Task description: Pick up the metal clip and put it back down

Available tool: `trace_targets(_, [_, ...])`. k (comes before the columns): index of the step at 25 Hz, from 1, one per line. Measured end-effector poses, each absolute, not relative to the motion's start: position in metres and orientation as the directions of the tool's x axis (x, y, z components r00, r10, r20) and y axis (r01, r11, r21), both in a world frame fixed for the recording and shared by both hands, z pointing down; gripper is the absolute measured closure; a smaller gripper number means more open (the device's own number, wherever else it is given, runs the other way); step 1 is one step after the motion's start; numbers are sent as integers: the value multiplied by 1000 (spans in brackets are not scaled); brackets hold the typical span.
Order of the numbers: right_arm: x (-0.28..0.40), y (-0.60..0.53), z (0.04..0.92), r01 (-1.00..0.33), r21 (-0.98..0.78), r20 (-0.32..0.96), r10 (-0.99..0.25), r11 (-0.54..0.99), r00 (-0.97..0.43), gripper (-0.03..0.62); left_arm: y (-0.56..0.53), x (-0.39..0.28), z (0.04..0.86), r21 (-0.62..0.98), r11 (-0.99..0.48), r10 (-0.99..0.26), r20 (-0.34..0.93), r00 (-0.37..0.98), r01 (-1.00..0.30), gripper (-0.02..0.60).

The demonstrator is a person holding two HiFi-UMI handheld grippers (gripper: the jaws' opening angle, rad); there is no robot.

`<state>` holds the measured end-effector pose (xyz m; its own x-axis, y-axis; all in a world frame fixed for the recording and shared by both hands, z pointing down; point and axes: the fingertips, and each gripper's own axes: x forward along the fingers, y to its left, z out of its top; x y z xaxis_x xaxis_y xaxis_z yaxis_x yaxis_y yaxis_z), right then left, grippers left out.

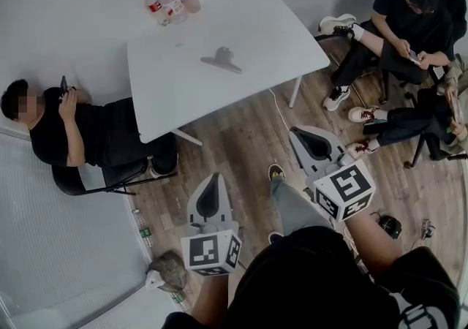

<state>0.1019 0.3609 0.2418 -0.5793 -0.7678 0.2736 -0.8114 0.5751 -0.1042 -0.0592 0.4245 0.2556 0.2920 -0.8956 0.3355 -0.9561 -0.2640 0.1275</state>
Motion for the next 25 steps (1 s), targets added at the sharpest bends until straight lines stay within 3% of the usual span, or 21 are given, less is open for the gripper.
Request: trace_targets(25, [107, 197, 260, -783, -171, 309, -722, 599, -620, 577, 251, -28, 258, 124, -293, -862, 395, 318, -948, 561])
